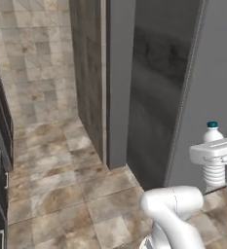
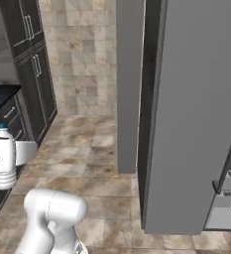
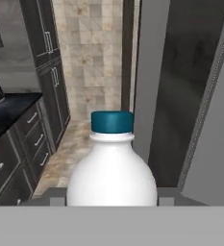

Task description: Take the bottled waters from the counter and place them in the freezer to freeze. Close the freezer door after placing the bottles.

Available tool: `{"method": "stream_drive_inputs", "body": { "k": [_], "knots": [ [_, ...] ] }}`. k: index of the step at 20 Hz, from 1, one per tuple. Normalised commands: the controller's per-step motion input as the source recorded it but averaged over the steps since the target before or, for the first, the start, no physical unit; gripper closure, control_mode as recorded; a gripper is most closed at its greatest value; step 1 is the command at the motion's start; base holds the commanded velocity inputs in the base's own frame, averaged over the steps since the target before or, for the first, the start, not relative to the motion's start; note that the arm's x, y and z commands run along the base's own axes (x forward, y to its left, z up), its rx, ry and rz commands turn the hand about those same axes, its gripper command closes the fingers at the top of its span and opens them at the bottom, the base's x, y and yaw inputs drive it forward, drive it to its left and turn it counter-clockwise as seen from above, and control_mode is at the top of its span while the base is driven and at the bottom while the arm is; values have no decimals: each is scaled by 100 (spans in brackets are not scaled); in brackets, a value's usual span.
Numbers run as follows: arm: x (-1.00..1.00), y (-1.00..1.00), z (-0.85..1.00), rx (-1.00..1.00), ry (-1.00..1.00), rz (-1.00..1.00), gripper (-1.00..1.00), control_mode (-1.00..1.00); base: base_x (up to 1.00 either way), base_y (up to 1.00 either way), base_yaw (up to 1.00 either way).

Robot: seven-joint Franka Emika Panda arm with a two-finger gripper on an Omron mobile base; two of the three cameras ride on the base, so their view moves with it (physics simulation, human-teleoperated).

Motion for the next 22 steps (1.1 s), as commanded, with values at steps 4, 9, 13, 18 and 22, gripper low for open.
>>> {"method": "stream_drive_inputs", "body": {
  "k": [4,9,13,18,22],
  "knots": [
    [0,0,0,0,0,0,100,100,20,-86,8],
    [0,0,0,0,0,0,100,100,5,-76,6],
    [0,0,0,0,0,0,100,100,15,-72,1],
    [0,0,0,0,0,0,100,100,43,-66,-3],
    [0,0,0,0,0,0,100,100,36,-51,-1]
  ]
}}
